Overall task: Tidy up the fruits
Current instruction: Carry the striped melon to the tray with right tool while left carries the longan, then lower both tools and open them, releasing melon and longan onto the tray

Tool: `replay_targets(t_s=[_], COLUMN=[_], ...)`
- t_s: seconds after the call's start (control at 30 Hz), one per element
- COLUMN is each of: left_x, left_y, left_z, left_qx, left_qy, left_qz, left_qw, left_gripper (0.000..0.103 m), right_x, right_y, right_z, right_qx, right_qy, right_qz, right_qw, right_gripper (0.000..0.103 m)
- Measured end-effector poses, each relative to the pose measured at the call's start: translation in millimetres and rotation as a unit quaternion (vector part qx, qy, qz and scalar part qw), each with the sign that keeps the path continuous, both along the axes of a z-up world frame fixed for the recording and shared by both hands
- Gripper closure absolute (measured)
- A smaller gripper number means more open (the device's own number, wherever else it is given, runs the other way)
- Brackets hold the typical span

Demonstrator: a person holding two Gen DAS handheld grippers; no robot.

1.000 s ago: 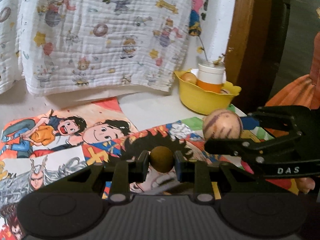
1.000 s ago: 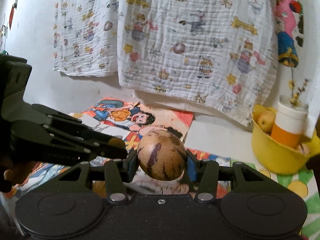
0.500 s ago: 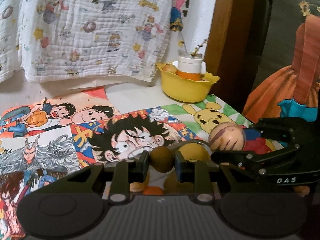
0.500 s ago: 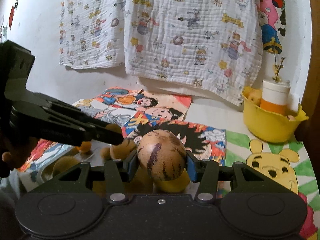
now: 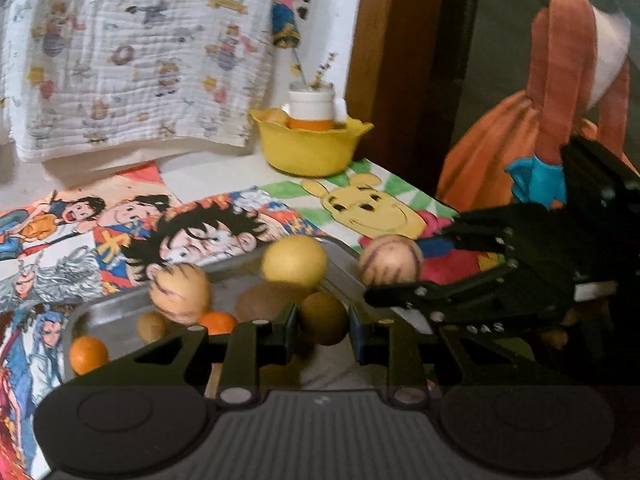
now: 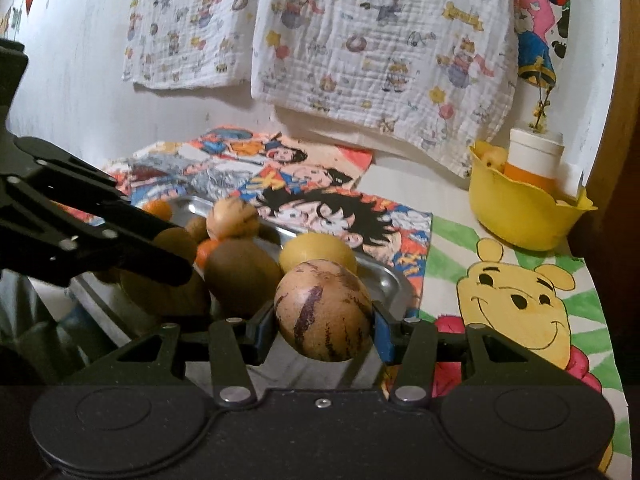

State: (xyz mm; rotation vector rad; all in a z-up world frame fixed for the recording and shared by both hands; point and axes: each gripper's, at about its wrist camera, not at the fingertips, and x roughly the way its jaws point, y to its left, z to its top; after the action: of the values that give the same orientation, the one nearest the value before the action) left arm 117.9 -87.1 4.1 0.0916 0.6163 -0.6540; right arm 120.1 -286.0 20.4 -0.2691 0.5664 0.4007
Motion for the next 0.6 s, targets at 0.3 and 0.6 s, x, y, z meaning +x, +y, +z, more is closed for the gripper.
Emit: replay_targets(t_s=[0.3,0.6], left_x=[-7,-7], left_y=[-20,-27], left_z=[-17,-30], left_qx=[0.021,0.045], left_qy=[0.019,0.027], left_qz=[-0.013,0.005], left_qw=[0.9995,0.9986], left_gripper=[0.073,0.074], right_x=[1,10], right_y=[0,-5], right_z=[-12,-16], right_qx=[-0.032,-0.065], right_qy=[-0.001,-0.003], right_qz=[0.029,0.058], right_qw=[0.999,0.996], right_gripper=[0.052,0.052])
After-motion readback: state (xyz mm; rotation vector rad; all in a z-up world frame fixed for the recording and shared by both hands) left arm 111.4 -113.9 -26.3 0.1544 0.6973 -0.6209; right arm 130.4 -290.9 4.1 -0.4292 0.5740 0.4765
